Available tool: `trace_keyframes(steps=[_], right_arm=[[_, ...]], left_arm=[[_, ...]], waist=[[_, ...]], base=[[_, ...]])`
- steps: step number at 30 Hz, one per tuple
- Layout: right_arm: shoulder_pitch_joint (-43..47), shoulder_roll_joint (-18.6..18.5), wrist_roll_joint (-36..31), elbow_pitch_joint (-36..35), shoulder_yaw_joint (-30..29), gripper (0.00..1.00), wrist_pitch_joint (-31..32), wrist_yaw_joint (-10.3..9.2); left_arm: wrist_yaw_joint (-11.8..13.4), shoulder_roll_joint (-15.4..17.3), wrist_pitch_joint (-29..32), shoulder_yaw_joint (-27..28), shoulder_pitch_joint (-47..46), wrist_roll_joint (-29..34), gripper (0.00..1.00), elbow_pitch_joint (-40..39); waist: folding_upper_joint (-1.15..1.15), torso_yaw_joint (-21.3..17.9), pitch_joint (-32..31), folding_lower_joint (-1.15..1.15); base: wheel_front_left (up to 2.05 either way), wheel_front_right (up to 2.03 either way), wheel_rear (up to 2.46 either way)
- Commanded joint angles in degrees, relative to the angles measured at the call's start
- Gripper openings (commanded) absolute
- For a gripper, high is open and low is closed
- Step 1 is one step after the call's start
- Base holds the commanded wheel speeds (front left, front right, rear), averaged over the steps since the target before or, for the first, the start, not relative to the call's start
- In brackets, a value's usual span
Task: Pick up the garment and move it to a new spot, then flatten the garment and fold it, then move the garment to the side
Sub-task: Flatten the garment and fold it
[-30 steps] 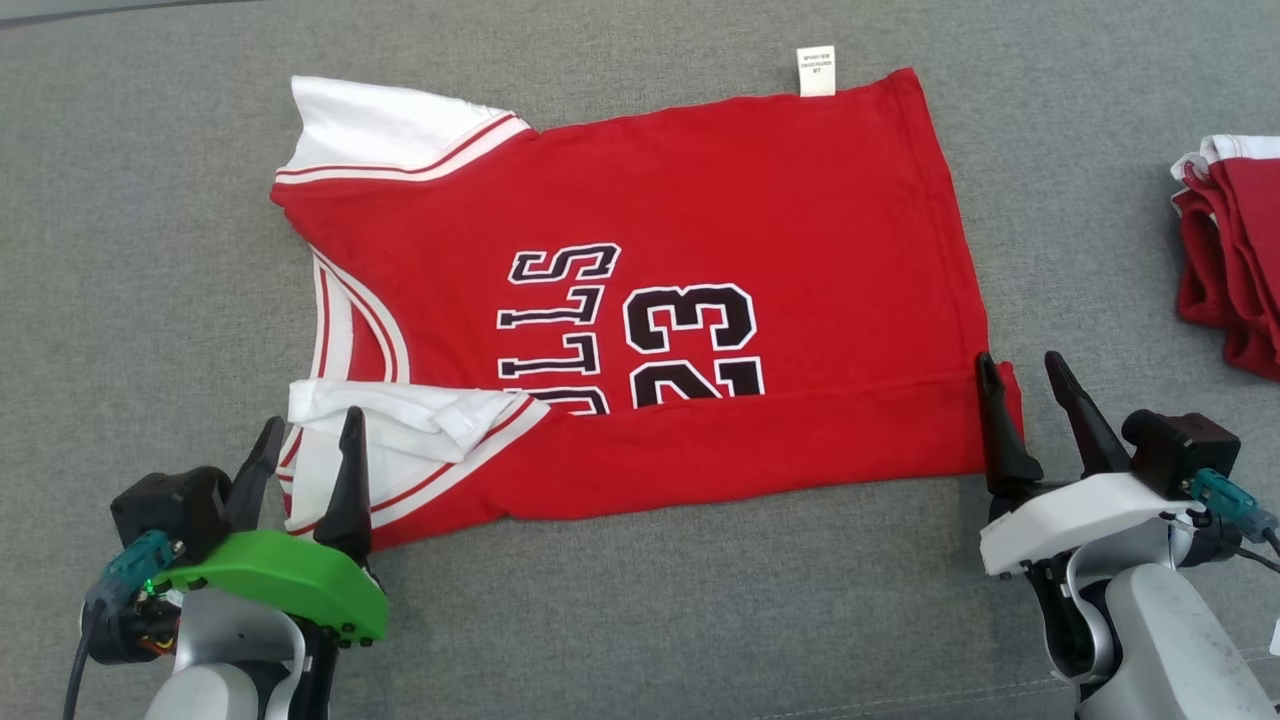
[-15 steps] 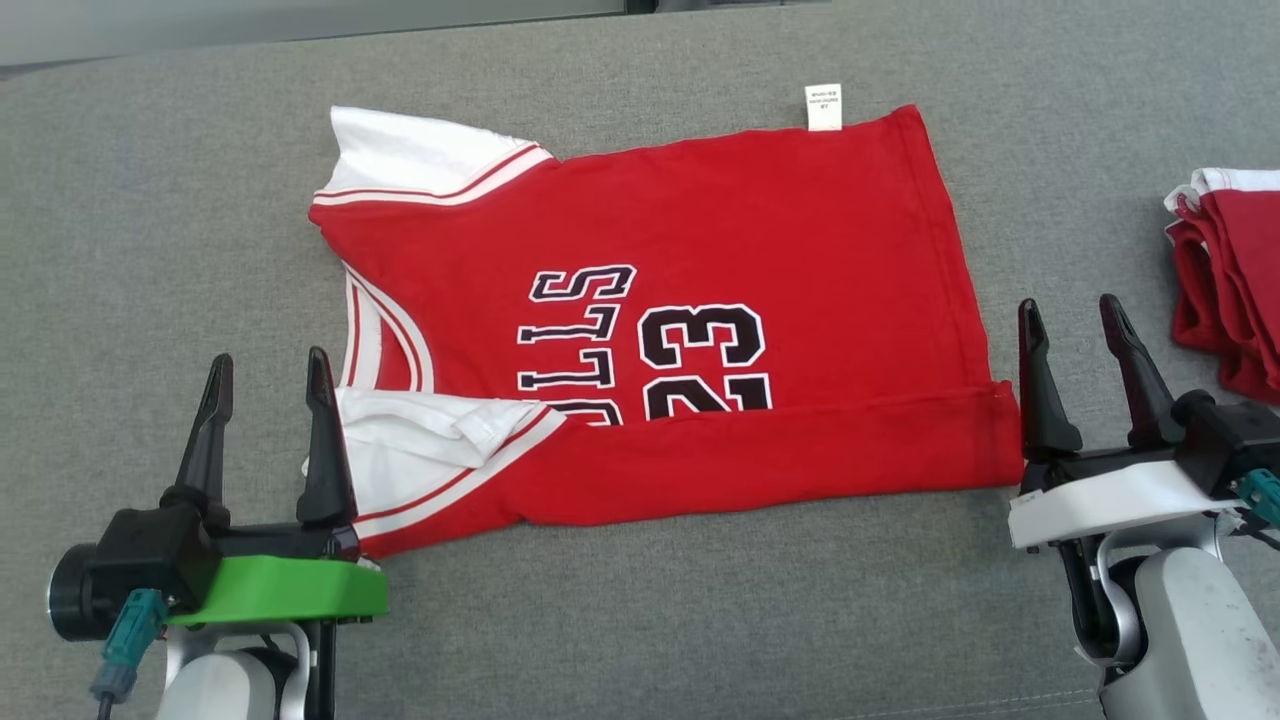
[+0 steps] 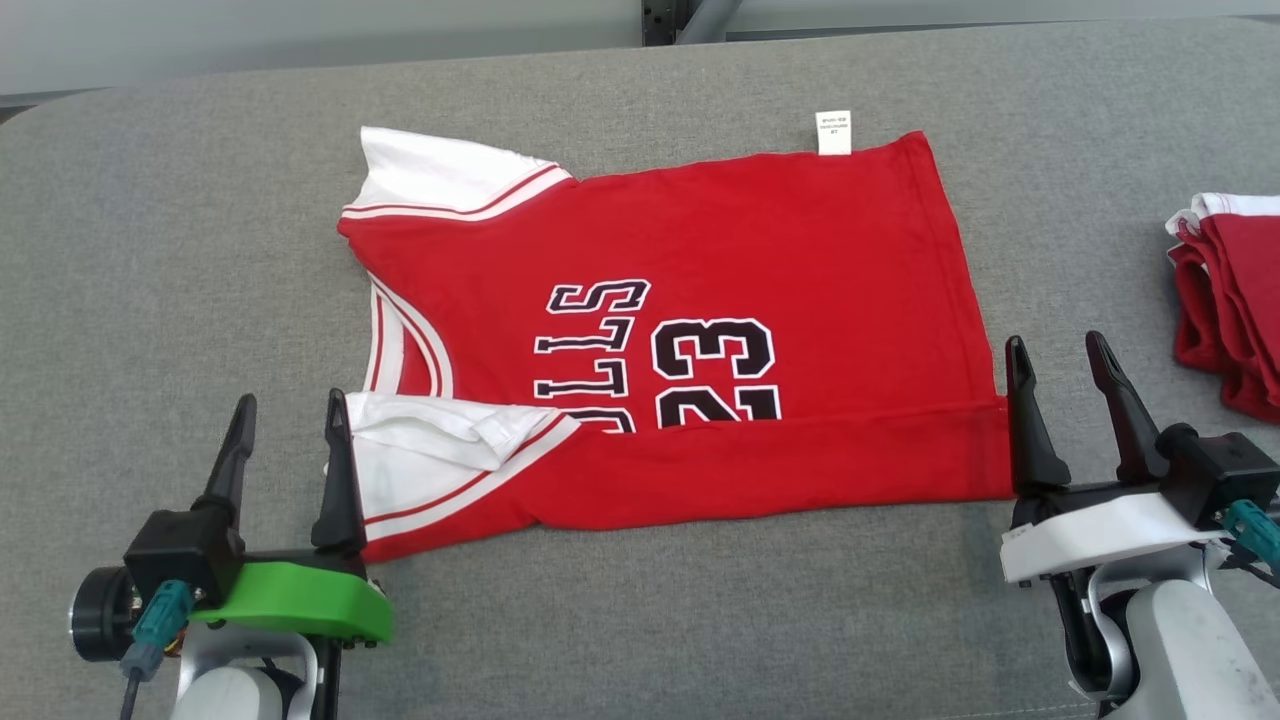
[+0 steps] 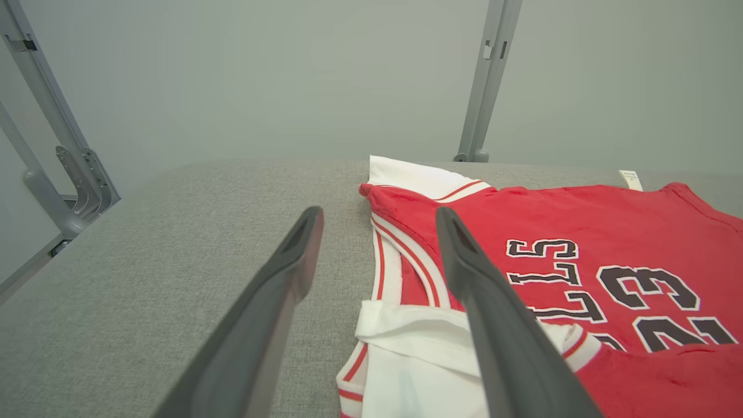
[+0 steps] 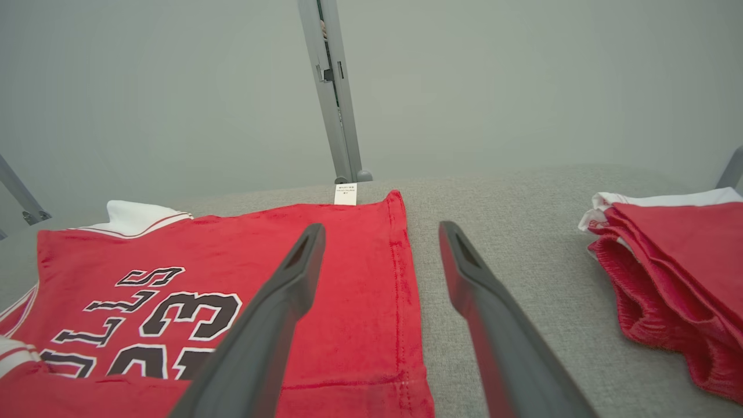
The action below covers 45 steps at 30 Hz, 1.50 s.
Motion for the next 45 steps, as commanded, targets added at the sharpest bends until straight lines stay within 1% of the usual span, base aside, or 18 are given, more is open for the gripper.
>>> trace_keyframes(steps=[1, 5, 11, 14, 19, 22, 23, 24, 25, 26, 27, 32, 36, 40, 45], right_arm=[[1.0, -0.1, 0.3, 0.7, -0.3, 1.0, 0.4, -0.09], [1.8, 0.1, 1.0, 4.2, -0.8, 1.0, 0.7, -0.08], [1.8, -0.2, 2.2, 11.0, -0.3, 1.0, 0.5, -0.09], [1.0, -0.4, 2.7, 12.8, -0.1, 1.0, 0.4, -0.08], [-0.8, -1.0, 4.9, 16.8, 1.7, 1.0, 0.9, -0.09], [-1.8, -1.4, 6.1, 18.8, 2.8, 1.0, 1.3, -0.08], [-2.1, -1.4, 6.7, 19.4, 3.3, 1.0, 1.9, -0.08], [-2.3, -1.4, 6.8, 19.8, 3.8, 0.98, 1.8, -0.09], [-2.5, -1.5, 7.1, 20.0, 4.1, 0.62, 1.7, -0.08], [-2.6, -1.7, 7.5, 20.4, 4.6, 0.27, 2.2, -0.08], [-2.7, -1.9, 7.8, 20.7, 4.8, 0.0, 2.3, -0.08], [-1.4, -2.8, 9.4, 19.3, 4.8, 0.0, 1.6, -0.09], [0.8, -3.4, 9.9, 15.8, 4.2, 0.0, 2.1, -0.09], [4.6, -3.7, 10.1, 10.7, 3.3, 0.0, 3.9, -0.1], [10.7, -2.5, 9.1, 4.5, 0.3, 0.0, 7.5, -0.11]], left_arm=[[-0.4, 0.0, 0.6, -0.5, 0.6, -0.6, 1.0, 0.6], [-1.4, -1.0, 2.8, -1.7, 1.3, -2.0, 1.0, 4.5], [-2.7, -2.4, 4.5, -1.7, 1.4, -5.5, 1.0, 11.7], [-3.1, -2.8, 5.4, -1.7, 0.6, -6.6, 1.0, 13.6], [-5.0, -3.2, 7.7, -1.7, -1.5, -9.0, 1.0, 18.3], [-5.5, -3.2, 8.5, -1.6, -2.4, -10.1, 1.0, 20.4], [-6.1, -3.2, 8.8, -1.7, -2.7, -10.6, 1.0, 21.0], [-6.8, -3.5, 9.3, -1.8, -2.9, -11.2, 1.0, 21.5], [-7.2, -3.4, 9.3, -2.0, -3.1, -11.4, 1.0, 22.0], [-7.5, -3.4, 9.0, -2.1, -3.3, -11.5, 0.41, 22.2], [-7.6, -3.4, 8.8, -2.0, -3.6, -11.7, 0.0, 22.4], [-8.3, -2.2, 8.1, -2.6, -2.5, -11.0, 0.0, 20.6], [-7.2, -0.8, 8.2, -2.3, -0.8, -10.3, 0.0, 15.7], [-5.6, 0.6, 10.2, -2.0, 3.0, -10.3, 0.0, 8.9], [-2.3, 2.1, 14.7, -1.6, 9.4, -10.3, 0.0, -0.3]], waist=[[0.0, 0.2, 0.1, 0.0], [0.0, 0.6, 0.6, 0.0], [0.0, 0.9, 1.5, 0.0], [0.0, 1.1, 1.9, 0.0], [0.0, 1.3, 2.7, 0.0], [0.0, 1.2, 2.9, 0.0], [0.0, 1.2, 2.9, 0.0], [0.0, 1.2, 2.9, 0.0], [0.0, 1.2, 2.9, 0.0], [0.0, 1.2, 3.0, 0.0], [0.0, 1.1, 2.9, 0.0], [0.0, 1.2, 1.7, 0.0], [0.0, 1.5, 0.3, 0.0], [0.0, 1.3, -0.9, 0.0], [0.0, 1.3, -1.5, 0.0]], base=[[0.0, 0.0, 0.0], [0.0, 0.0, 0.0], [0.0, 0.0, 0.0], [0.0, 0.0, 0.0], [0.0, 0.0, 0.0], [0.0, 0.0, 0.0], [0.0, 0.0, 0.0], [0.0, 0.0, 0.0], [0.0, 0.0, 0.0], [0.0, 0.0, 0.0], [0.0, 0.0, 0.0], [0.0, 0.0, 0.0], [0.0, 0.0, 0.0], [0.0, 0.0, 0.0], [0.0, 0.0, 0.0]])
